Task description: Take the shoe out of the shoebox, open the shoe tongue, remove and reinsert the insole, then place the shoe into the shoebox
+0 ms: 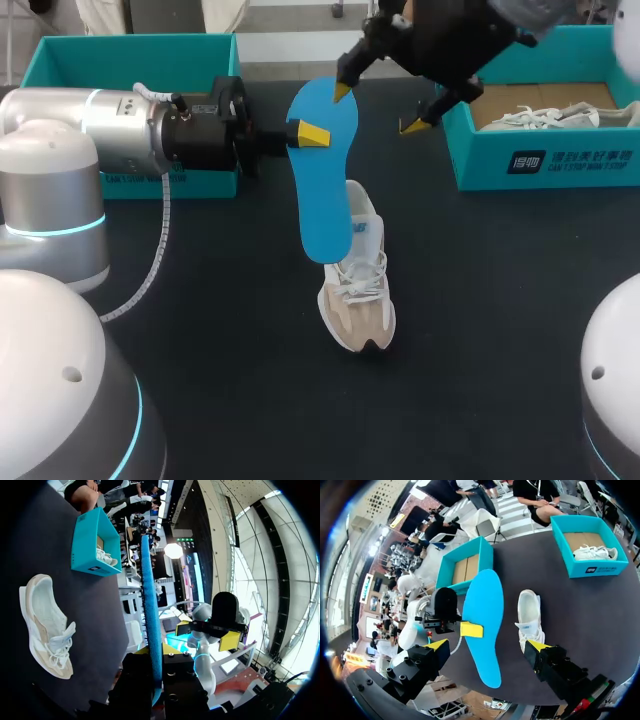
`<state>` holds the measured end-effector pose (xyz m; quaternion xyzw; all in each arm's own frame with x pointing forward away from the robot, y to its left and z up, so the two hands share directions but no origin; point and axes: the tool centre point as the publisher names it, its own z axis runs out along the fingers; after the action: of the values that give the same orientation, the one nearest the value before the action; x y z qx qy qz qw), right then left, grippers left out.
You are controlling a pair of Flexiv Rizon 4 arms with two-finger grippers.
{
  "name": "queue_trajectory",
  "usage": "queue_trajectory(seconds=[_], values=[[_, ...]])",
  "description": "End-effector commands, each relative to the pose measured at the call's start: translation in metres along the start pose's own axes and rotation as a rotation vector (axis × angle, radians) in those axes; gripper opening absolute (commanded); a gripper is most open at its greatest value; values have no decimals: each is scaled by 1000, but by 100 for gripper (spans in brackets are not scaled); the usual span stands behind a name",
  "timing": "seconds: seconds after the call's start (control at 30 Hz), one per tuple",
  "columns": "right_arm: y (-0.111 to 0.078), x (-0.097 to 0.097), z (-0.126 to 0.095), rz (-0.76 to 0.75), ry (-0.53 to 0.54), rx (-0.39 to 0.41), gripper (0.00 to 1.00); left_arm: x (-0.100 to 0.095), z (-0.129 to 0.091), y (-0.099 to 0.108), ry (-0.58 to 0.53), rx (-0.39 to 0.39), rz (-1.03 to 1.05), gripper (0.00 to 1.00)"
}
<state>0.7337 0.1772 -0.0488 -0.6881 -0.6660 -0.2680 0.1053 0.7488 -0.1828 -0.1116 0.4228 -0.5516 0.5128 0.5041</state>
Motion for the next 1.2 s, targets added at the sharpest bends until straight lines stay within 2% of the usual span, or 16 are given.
queue_trajectory(seconds=[0.03,0.27,0.6,0.93,1.2], values=[[-2,14,-3,-5,-185,-5,100,-1,0,0,-1,-1,0,0],[-11,27,-1,-21,-301,28,100,-1,0,0,-1,-1,0,0],[-18,38,0,-30,-364,49,100,-1,0,0,-1,-1,0,0],[-22,40,3,-36,-362,36,100,-1,0,0,-1,-1,0,0],[-16,36,7,-44,-358,54,100,-1,0,0,-1,-1,0,0]])
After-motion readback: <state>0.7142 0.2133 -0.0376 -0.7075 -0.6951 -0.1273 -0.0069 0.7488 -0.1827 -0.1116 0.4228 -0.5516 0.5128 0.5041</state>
